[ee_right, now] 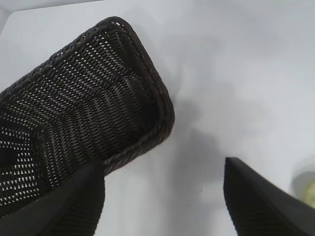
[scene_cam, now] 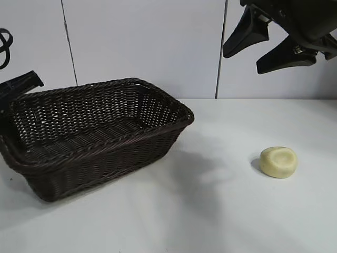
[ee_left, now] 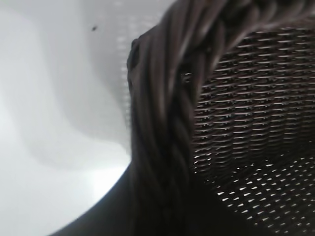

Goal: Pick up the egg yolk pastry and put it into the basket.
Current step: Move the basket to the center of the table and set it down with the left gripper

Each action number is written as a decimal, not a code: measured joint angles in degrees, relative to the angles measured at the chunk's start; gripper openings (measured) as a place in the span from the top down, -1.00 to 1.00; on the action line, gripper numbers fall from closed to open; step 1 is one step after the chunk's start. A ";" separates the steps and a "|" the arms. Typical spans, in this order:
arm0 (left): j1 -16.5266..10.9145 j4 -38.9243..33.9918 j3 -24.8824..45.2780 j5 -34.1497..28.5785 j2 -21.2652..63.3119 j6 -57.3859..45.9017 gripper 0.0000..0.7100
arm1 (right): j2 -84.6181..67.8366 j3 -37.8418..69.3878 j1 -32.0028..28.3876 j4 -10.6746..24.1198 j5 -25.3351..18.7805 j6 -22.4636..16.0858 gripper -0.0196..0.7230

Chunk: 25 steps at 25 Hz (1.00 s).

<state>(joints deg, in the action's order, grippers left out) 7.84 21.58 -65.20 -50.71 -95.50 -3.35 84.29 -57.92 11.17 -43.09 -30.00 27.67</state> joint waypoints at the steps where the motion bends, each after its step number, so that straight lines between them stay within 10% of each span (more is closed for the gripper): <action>1: 0.00 -0.06 -0.82 -1.23 -0.04 1.49 0.72 | 0.00 0.00 0.00 0.00 0.00 0.00 -0.39; 12: 0.00 1.27 -8.55 -10.32 -8.46 14.20 0.72 | 0.00 0.00 0.00 -0.15 0.12 0.00 -0.39; 25: -0.07 4.23 -10.82 -6.84 -15.70 16.89 0.72 | 0.00 0.00 0.00 -0.15 0.07 0.00 -0.39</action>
<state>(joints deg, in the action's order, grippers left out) 7.77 25.81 -76.02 -57.55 -111.20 13.54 84.29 -57.92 11.17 -43.25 -29.93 27.67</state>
